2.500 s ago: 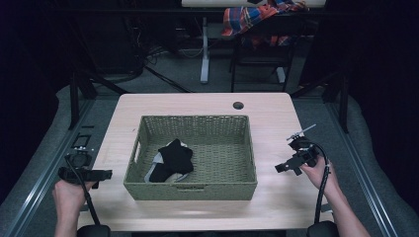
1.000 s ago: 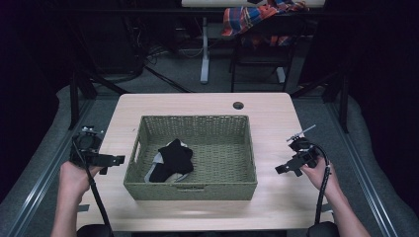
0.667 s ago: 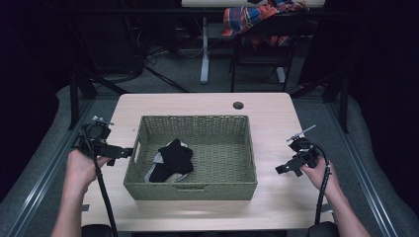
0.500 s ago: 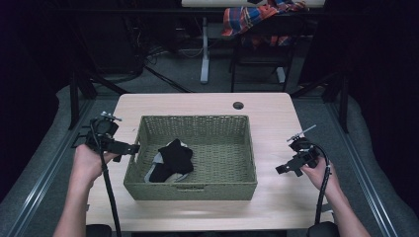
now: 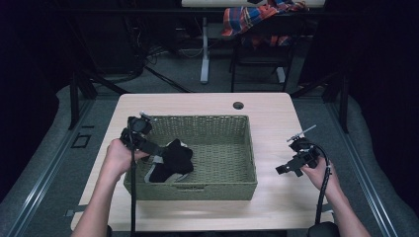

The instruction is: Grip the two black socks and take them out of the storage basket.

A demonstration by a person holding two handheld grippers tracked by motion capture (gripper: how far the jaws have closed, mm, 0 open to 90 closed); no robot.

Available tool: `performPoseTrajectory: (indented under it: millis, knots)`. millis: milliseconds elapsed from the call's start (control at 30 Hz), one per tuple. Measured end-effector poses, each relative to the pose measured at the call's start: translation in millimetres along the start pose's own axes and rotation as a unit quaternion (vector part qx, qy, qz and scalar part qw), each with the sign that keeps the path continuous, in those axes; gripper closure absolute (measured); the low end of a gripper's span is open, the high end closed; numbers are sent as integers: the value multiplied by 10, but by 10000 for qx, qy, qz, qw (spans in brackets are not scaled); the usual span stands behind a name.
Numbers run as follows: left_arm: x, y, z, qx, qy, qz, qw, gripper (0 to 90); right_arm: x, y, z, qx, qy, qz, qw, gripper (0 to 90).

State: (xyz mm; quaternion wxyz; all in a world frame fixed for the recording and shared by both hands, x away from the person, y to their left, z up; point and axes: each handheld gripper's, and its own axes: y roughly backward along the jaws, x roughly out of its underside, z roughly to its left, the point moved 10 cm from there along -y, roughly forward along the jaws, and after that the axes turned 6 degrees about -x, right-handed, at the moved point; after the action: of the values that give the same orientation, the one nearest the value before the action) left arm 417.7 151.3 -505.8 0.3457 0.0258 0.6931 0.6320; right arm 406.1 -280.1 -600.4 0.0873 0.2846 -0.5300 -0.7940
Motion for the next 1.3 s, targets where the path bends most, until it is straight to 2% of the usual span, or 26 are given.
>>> performPoseTrajectory:
  millis: [67, 100, 267, 333, 400, 467, 500, 567, 700, 933, 967, 1000, 1033, 1167, 1300]
  knots:
    - [8, -118, -117, 68, -137, 174, 9997, 58, 11, 18, 4, -63, 110, 132, 9998, 14]
    - [8, -118, -117, 68, -137, 174, 9997, 65, 13, 20, 6, -65, 128, 146, 9998, 14]
    - [13, -296, -223, 140, -205, 328, 9992, 97, 14, 14, 8, -83, 125, 160, 9998, 15]
    - [19, -394, -263, 185, -208, 446, 9986, 121, 0, 2, 12, -40, 63, 43, 10000, 15]
    - [22, -423, -266, 183, -235, 496, 9983, 136, 2, 8, 18, -82, 52, 59, 9999, 16]
    - [50, -494, -276, 227, -298, 703, 9968, 152, 16, 9, -8, -35, 98, 149, 9998, 16]
    - [50, -494, -276, 227, -298, 703, 9968, 153, 5, -8, -1, -24, 13, 30, 10000, 16]
    - [75, -537, -270, 237, -306, 815, 9959, 160, -1, -9, 2, -25, 3, 7, 10000, 16]
    - [119, -593, -219, 208, -215, 970, 9948, 185, 4, 13, 16, -86, 71, 83, 9999, 17]
    - [152, -672, -189, 281, -108, 1129, 9932, 195, -1, 6, 18, -84, 74, 71, 9999, 17]
    - [151, -696, -183, 295, -91, 1141, 9930, 192, -7, -5, 21, -46, 9, -3, 10000, 17]
    - [156, -739, -183, 303, -53, 1210, 9922, 186, 13, 13, -2, -37, 121, 163, 9998, 17]
    - [157, -758, -188, 331, -58, 1238, 9917, 182, 12, 13, -2, -38, 120, 159, 9998, 17]
    - [163, -812, -196, 335, -59, 1328, 9906, 171, -11, -5, 24, -62, 4, -24, 10000, 18]
    - [181, -872, -211, 340, -60, 1400, 9895, 173, -5, -9, 22, -57, 20, 8, 10000, 18]
